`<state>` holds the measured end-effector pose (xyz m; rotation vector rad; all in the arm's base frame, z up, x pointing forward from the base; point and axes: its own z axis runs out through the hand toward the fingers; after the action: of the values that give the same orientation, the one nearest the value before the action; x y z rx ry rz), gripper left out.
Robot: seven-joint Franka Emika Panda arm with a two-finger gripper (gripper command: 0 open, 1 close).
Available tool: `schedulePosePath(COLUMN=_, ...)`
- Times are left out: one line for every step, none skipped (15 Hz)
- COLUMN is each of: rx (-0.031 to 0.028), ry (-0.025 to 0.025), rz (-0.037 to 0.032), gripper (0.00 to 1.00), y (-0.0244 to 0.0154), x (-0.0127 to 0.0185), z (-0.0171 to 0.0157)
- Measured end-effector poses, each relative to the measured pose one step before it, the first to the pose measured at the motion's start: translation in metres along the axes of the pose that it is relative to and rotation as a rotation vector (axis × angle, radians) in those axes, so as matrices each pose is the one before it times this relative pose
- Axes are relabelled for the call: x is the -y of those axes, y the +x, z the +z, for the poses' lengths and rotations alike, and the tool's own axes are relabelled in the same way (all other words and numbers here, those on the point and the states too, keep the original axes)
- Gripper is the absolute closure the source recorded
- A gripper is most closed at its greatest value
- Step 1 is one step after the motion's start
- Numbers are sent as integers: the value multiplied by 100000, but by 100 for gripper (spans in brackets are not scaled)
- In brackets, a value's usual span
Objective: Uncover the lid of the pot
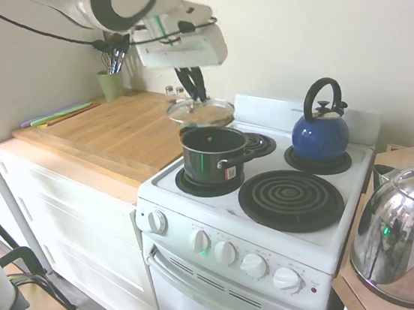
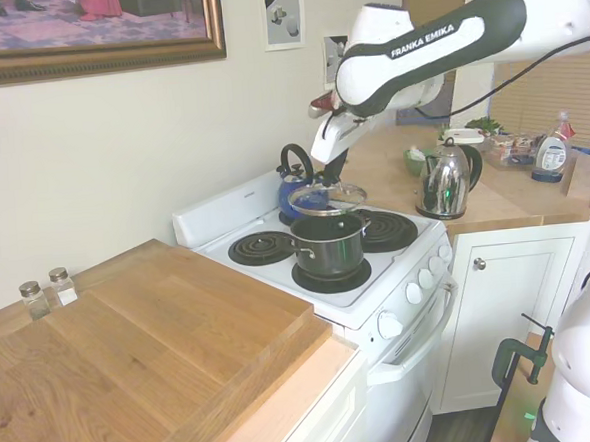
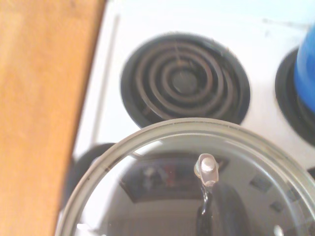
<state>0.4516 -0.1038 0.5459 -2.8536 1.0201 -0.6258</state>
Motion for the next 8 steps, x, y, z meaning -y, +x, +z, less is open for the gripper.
schedulePosePath(rx=-2044, ry=-1173, rz=-1706, gripper=100, y=-1421, x=2065, z=-1143)
schedulePosePath(rx=-1625, ry=-884, rz=-2091, gripper=100, y=-1692, x=2322, z=-1029)
schedulePosePath(rx=-1303, ry=-860, rz=-2484, gripper=100, y=-1911, x=2529, z=-988)
schedulePosePath(rx=-1334, ry=-572, rz=-2281, gripper=100, y=-1693, x=2267, z=-703)
schedulePosePath(rx=-1219, ry=-677, rz=-2326, gripper=100, y=-1582, x=2143, z=-374)
schedulePosePath(rx=-663, ry=-909, rz=-2363, gripper=100, y=-1425, x=1883, z=-129)
schedulePosePath(rx=-548, ry=-1494, rz=-2326, gripper=100, y=-1139, x=1743, z=114)
schedulePosePath(rx=-508, ry=-1802, rz=-2302, gripper=100, y=-936, x=1819, z=330)
